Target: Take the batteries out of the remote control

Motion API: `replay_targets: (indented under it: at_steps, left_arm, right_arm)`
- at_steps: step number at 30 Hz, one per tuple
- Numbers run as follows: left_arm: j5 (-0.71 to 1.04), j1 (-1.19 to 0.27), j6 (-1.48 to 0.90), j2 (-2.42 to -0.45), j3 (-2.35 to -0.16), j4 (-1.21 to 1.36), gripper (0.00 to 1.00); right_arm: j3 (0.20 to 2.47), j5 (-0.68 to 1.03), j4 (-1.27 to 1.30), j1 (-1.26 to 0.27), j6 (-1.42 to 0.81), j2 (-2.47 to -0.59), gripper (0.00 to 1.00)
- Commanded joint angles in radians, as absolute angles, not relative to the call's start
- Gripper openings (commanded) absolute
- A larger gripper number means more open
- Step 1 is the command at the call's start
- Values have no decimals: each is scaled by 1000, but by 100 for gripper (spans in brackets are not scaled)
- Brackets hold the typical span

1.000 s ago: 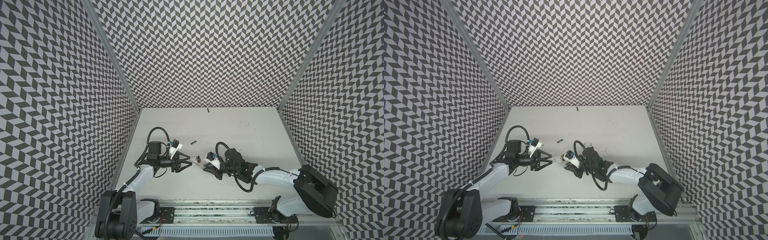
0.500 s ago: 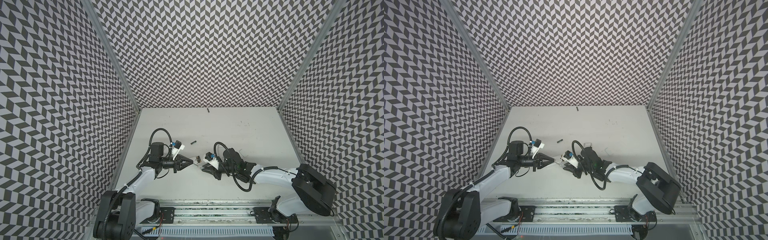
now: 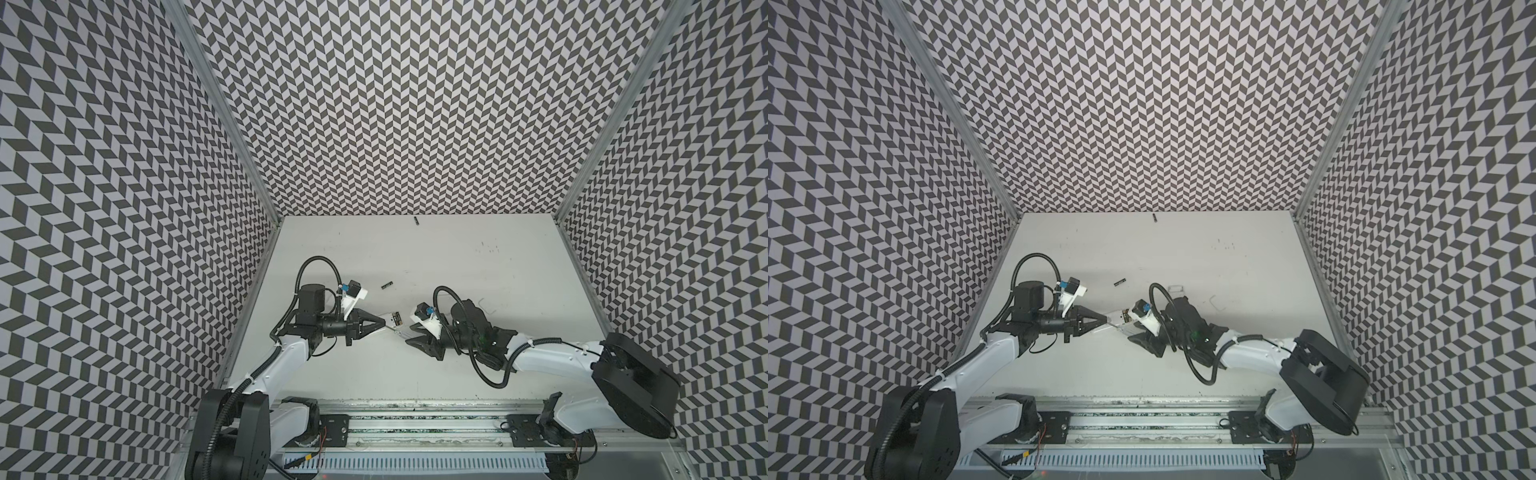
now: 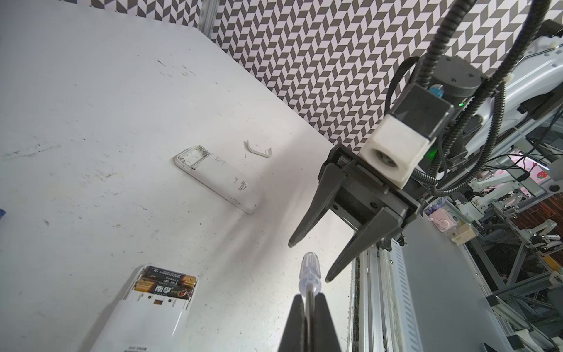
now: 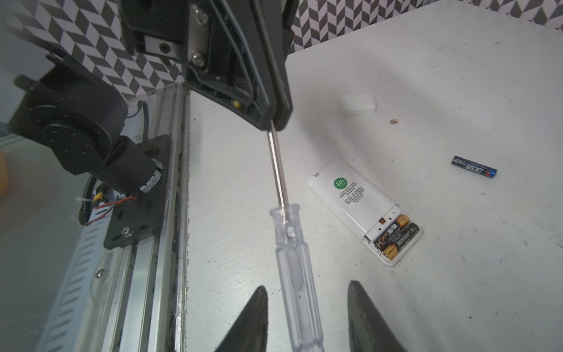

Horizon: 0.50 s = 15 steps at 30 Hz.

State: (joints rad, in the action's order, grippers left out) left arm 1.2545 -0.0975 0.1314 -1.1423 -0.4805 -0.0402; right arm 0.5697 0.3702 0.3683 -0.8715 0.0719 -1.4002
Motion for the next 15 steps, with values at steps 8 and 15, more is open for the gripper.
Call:
replay_targets:
  at_steps: [8,15]
  left_arm:
    - [1324,13,5,-1085,-565,4,0]
    - [1300,29,-232,-1068,-578,187,0]
  right_arm:
    - [482,285,678,-794,-246,-1266,49]
    - [280,467,1275,-686,-569,-1289,92]
